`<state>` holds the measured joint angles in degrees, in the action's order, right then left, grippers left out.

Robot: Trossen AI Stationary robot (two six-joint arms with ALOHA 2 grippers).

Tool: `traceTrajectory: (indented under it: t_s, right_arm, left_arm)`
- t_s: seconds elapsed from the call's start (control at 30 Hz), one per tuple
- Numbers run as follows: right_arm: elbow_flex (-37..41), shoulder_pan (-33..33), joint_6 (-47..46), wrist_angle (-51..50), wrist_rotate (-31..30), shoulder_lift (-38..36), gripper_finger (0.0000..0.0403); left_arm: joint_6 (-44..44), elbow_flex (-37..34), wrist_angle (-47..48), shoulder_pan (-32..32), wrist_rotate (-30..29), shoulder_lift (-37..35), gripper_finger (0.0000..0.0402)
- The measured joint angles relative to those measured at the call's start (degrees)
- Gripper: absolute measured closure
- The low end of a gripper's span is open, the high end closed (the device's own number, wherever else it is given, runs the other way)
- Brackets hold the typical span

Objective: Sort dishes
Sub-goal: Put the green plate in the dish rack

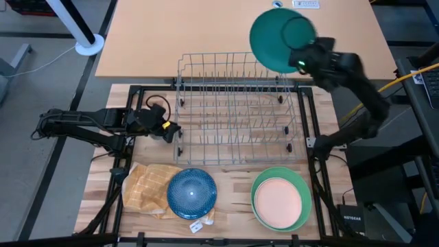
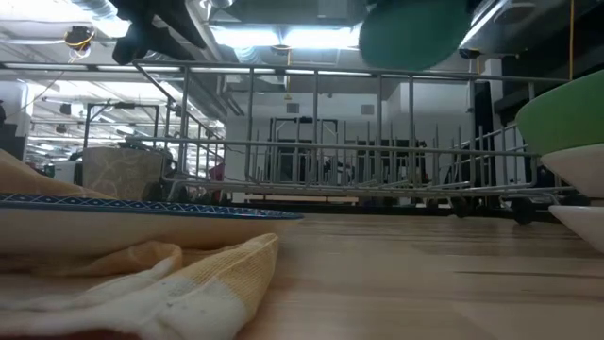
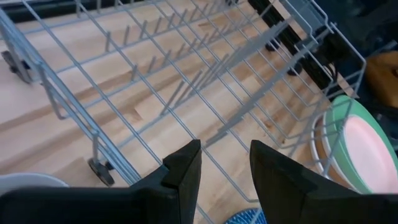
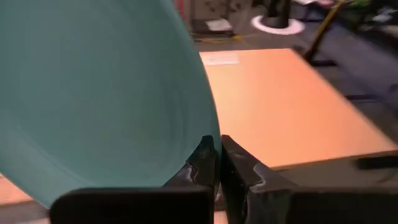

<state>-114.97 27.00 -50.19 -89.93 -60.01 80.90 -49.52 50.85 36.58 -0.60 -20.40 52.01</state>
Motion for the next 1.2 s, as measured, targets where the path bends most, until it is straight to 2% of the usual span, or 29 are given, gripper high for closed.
traceTrajectory:
  t_s: [0.4,0.53,0.8,0.9,1.07,1.13,1.2]
  right_arm:
    - [-0.12,13.03,11.48,-0.03,-1.05,15.55,0.0395]
    - [-0.12,14.59,13.15,-0.03,-1.28,18.3,0.0395]
    - [-0.14,14.62,14.92,-0.04,-3.98,19.52,0.0395]
    - [-0.14,14.64,15.53,-0.07,-3.46,19.52,0.0395]
    - [-0.14,14.62,15.84,-0.09,-1.81,19.52,0.0395]
    - [-0.14,14.61,15.83,-0.07,-1.04,19.52,0.0395]
    - [-0.14,14.6,15.82,-0.09,0.31,19.5,0.0395]
  left_arm:
    - [-1.29,0.0,-0.01,-0.02,-2.62,0.01,0.0273]
    - [-1.36,0.0,-0.04,-0.02,-5.34,0.0,0.0273]
    - [-7.35,0.0,-1.54,-0.02,-13.28,1.02,0.0273]
    - [-5.47,0.0,-8.46,-0.01,-16.29,3.14,0.0273]
    - [4.02,0.0,-25.44,1.01,-16.36,9.19,0.0273]
    - [7.69,0.0,-33.09,2.06,-15.29,12.06,0.0273]
    - [10.05,0.0,-39.92,3.87,-11.37,14.56,0.0273]
